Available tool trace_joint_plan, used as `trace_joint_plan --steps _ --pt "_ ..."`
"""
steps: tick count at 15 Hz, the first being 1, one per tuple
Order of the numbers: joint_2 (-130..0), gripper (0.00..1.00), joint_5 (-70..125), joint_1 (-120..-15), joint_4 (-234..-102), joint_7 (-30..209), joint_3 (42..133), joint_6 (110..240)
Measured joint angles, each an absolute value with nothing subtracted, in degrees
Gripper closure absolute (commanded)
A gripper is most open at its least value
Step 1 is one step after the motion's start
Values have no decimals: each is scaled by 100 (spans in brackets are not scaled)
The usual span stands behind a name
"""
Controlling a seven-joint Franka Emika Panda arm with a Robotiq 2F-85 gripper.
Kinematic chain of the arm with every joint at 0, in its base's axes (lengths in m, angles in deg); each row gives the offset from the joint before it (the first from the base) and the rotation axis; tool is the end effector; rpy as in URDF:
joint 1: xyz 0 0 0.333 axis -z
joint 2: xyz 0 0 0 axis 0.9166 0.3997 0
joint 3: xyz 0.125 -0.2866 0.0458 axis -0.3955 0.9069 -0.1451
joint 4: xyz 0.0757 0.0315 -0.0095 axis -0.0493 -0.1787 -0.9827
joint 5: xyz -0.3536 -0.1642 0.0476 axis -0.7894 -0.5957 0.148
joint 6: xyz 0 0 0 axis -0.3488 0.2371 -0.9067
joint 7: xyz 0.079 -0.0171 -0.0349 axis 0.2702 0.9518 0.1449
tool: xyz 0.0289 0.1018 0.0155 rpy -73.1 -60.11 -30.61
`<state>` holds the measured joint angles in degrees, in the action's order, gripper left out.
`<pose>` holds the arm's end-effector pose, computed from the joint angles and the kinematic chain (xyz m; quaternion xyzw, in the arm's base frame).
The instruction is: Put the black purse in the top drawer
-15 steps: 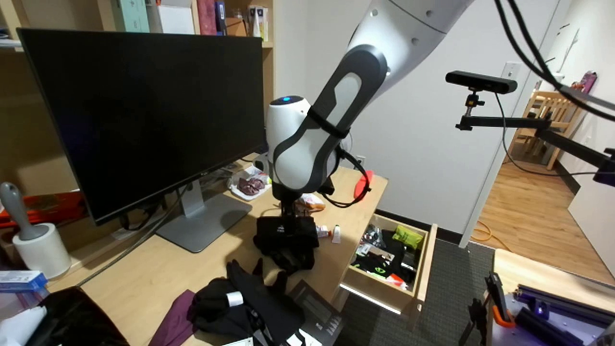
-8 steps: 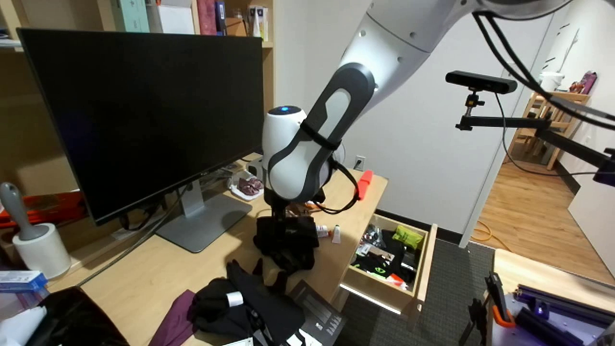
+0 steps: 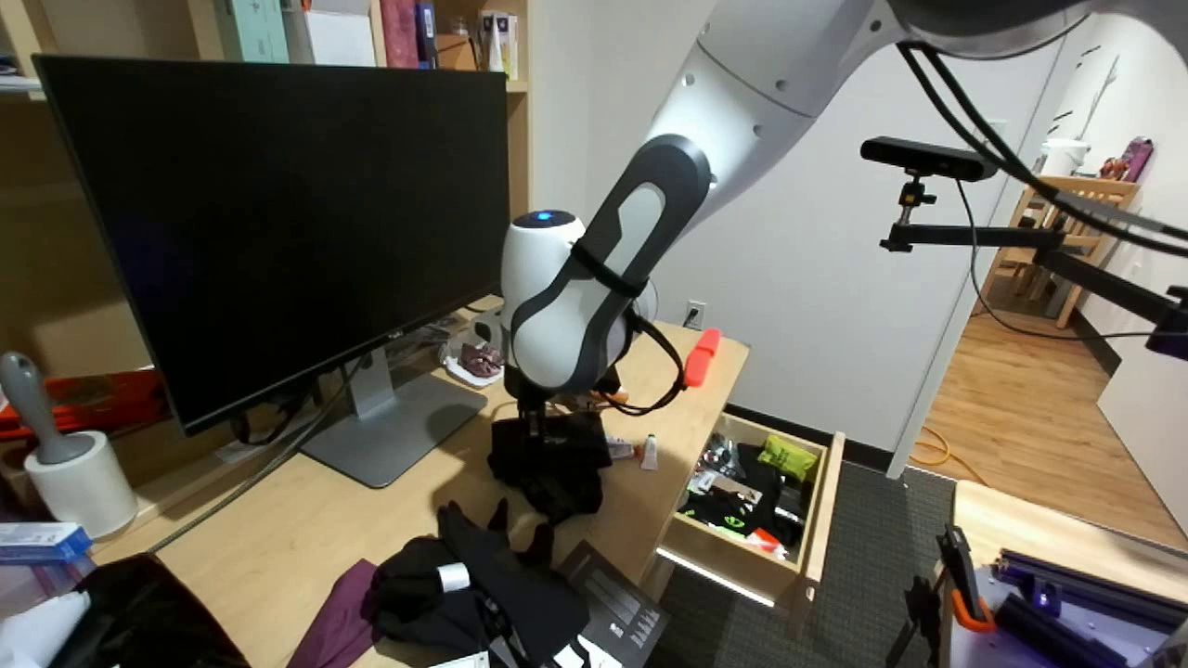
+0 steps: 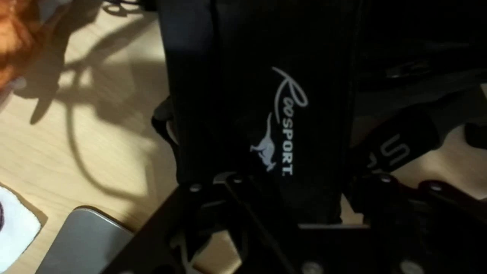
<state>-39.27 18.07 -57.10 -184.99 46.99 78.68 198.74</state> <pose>0.6256 -0.0443 0.1158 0.9302 0.3621 0.0473 0.0375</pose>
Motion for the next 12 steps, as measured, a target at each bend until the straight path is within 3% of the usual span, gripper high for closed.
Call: trace_joint_plan --steps 3,7,12 --pt "-3923 91 1811 -5657 -18455 4698 7825 19861" --pt "-3926 96 1847 -5533 -18422 4699 7719 19780" --pt "-4182 92 2163 -5294 -18415 4698 7384 19090"
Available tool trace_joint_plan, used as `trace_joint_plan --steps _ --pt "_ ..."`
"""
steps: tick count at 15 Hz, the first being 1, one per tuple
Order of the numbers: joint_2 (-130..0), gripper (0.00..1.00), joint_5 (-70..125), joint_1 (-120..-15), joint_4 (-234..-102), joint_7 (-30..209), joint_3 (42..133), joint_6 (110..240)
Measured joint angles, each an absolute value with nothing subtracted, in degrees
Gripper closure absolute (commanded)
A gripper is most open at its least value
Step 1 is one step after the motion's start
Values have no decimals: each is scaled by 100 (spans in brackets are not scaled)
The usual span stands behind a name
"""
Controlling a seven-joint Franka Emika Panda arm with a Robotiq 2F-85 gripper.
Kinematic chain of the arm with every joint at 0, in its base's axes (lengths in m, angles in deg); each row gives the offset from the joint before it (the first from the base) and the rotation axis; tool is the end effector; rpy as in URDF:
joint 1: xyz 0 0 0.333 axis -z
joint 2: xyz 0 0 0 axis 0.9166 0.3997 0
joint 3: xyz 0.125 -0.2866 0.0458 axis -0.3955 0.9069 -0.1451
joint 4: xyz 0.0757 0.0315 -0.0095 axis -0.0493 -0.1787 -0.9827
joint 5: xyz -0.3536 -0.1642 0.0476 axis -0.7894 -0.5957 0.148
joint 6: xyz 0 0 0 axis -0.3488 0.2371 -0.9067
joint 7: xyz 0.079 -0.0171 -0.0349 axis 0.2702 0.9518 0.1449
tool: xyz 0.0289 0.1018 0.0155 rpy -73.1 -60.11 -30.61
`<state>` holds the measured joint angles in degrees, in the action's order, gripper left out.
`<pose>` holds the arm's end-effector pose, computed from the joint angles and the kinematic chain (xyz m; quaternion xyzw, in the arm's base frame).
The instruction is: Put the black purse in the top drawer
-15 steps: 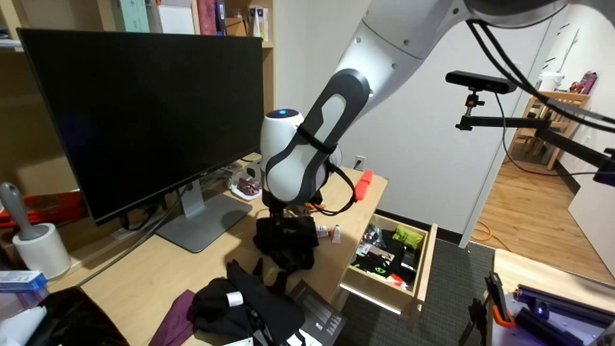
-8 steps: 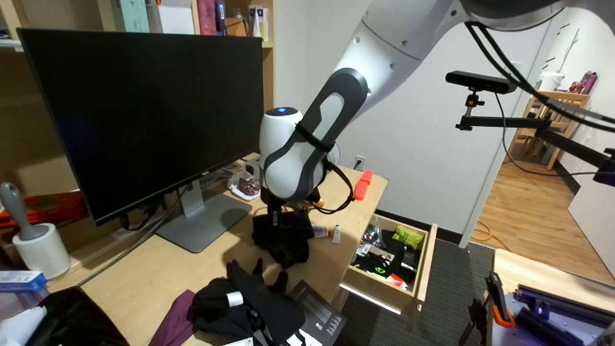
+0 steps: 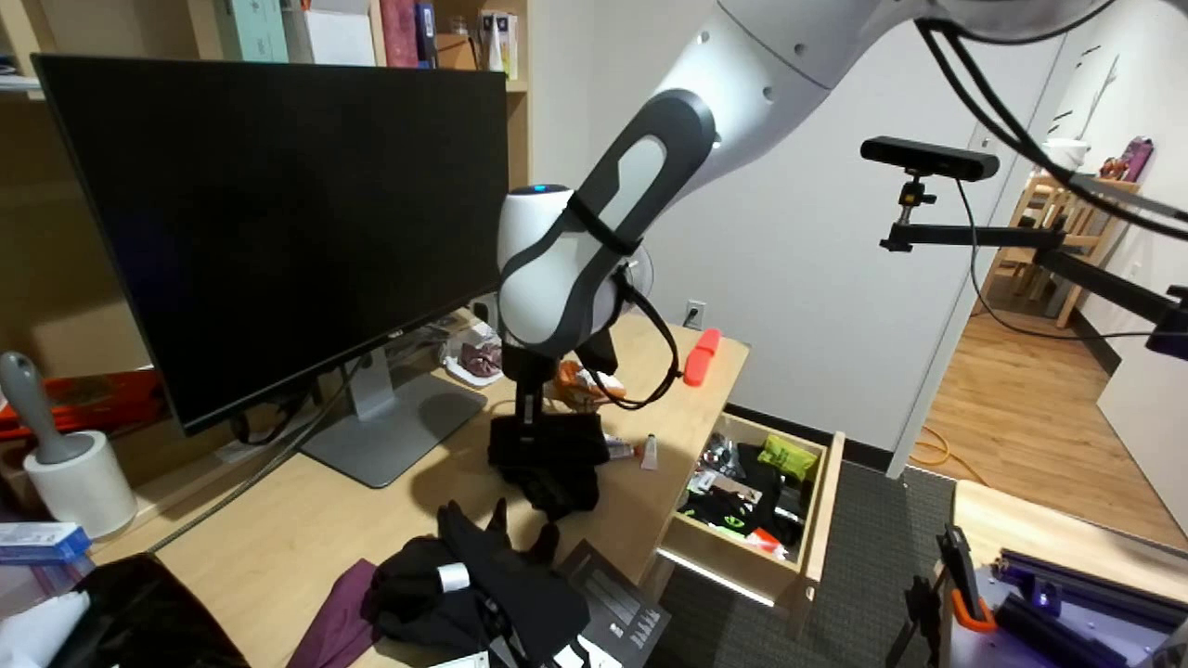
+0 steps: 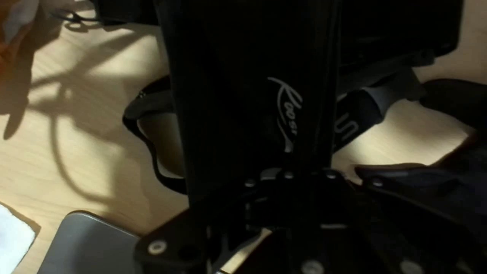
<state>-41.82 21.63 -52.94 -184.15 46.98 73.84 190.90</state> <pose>0.6285 -0.0443 0.1402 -0.9432 -0.3311 -0.0266 0.0055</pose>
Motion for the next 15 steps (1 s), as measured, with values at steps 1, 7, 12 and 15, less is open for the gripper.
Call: trace_joint_plan --steps 1,7,12,15 --pt "-4319 92 2277 -5287 -18423 4698 7339 18867" --pt "-5761 92 3017 -5329 -18696 4703 7214 17629" --pt "-6764 93 2951 -5482 -18963 4947 7868 16706" --pt "-6957 93 2687 -5499 -19006 5158 8333 16165"
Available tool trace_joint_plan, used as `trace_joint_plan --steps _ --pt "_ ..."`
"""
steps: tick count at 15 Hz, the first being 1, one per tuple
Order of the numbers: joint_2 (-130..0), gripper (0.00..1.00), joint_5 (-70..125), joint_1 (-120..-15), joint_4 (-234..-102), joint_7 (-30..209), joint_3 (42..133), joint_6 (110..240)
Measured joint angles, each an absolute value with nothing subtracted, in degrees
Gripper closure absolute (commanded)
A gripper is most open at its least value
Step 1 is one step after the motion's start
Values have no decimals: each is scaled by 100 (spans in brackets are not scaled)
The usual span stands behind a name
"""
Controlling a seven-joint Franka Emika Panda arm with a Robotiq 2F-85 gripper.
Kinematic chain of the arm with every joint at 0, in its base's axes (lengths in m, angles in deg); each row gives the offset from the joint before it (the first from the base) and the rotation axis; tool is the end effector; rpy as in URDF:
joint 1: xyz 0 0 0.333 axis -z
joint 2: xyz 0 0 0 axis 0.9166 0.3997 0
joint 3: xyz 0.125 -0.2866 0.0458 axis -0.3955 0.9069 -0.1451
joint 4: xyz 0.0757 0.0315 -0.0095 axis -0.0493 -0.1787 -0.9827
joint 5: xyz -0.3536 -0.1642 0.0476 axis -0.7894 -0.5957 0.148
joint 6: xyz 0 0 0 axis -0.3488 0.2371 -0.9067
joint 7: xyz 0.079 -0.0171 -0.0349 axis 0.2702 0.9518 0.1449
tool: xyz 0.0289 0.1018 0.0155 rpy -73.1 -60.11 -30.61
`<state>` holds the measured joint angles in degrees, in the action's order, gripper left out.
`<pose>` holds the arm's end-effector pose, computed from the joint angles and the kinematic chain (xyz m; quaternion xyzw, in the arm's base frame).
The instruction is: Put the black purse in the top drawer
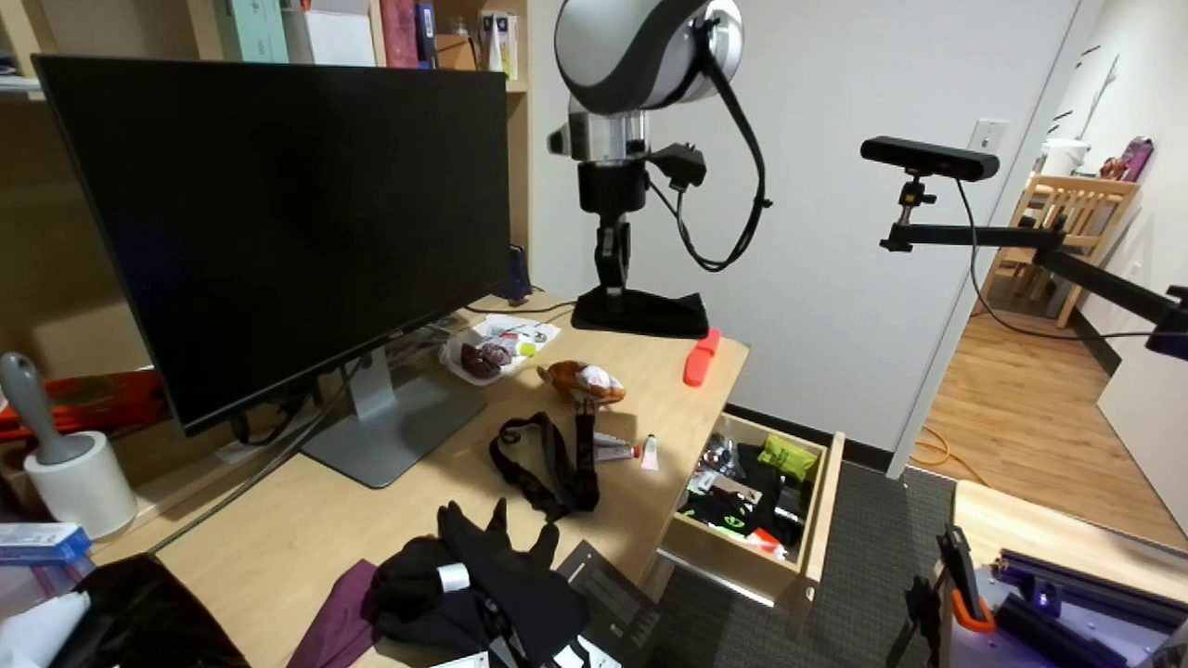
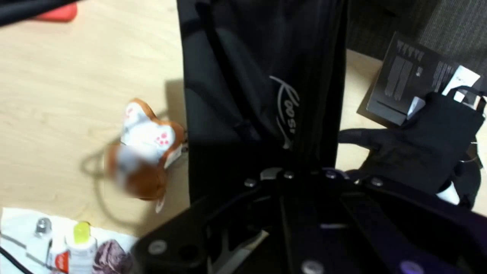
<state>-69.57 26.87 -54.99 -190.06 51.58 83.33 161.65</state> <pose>0.5695 -0.1182 0.3470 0.9776 0.2032 -0.0537 0.0028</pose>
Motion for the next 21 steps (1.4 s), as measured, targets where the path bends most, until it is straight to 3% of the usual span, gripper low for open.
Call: trace_joint_plan --steps 8,21 --pt "-6615 93 2421 -5387 -19162 5653 9204 15931" --pt "-6538 92 2410 -5342 -19217 5564 9212 16188"
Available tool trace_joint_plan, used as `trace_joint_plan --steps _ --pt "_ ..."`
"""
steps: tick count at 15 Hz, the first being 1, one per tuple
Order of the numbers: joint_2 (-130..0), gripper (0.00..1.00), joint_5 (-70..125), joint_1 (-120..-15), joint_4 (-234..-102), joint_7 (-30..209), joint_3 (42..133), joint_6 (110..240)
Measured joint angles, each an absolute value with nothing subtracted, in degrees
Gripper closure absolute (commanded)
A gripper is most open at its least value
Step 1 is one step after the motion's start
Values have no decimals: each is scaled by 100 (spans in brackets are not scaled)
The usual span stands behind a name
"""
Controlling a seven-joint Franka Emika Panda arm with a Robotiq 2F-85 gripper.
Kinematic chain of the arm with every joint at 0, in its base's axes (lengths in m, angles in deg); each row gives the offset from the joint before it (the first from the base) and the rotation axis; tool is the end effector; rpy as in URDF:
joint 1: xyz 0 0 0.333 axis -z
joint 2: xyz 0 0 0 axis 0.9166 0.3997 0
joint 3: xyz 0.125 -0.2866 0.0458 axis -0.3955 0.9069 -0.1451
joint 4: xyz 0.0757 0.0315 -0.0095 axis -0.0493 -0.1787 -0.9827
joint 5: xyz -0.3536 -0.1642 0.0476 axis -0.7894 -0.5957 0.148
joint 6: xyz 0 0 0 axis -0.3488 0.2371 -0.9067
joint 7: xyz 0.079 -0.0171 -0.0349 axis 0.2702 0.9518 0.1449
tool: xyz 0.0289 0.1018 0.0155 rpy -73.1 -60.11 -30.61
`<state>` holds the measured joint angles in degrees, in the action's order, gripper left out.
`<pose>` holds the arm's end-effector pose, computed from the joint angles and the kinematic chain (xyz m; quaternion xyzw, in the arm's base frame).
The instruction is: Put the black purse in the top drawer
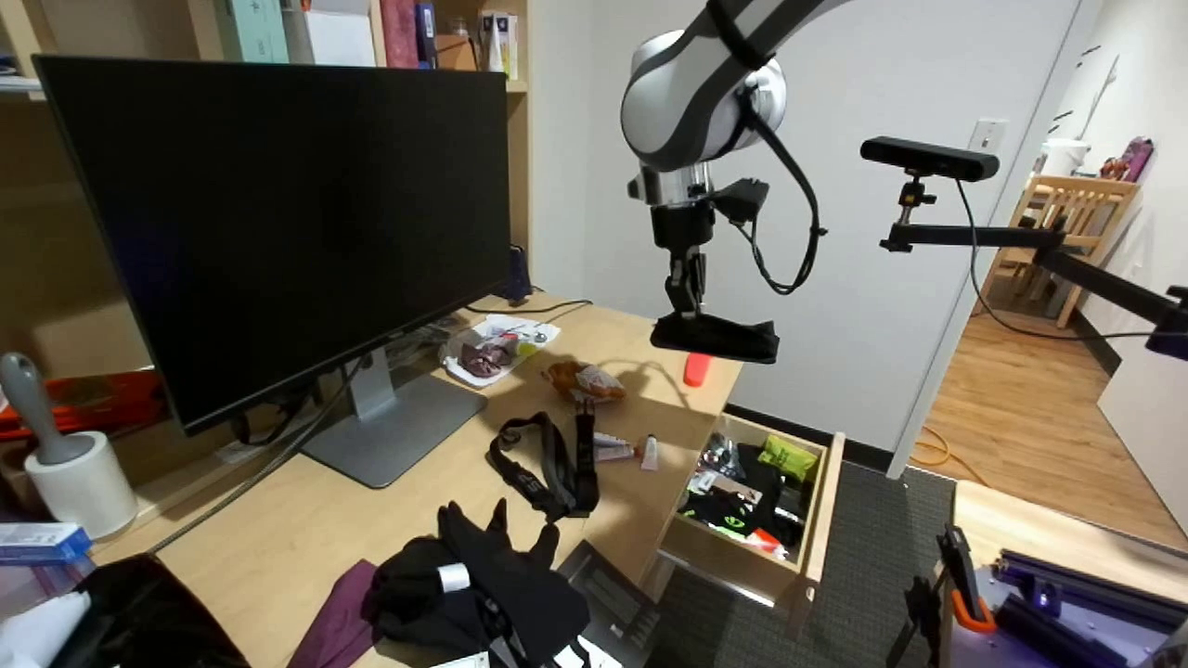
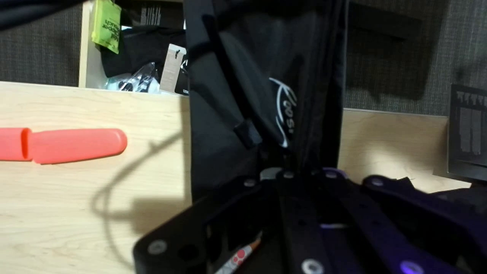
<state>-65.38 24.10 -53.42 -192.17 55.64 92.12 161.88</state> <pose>0.5282 -0.2149 0.2919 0.9884 0.0952 -0.1175 0.0137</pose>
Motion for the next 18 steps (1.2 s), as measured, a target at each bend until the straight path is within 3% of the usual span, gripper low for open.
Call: trace_joint_plan --steps 11,18 --pt "-6191 93 2245 -4368 -20548 3846 9645 18484" --pt "-5264 92 2746 -3824 -20591 3771 9351 19596"
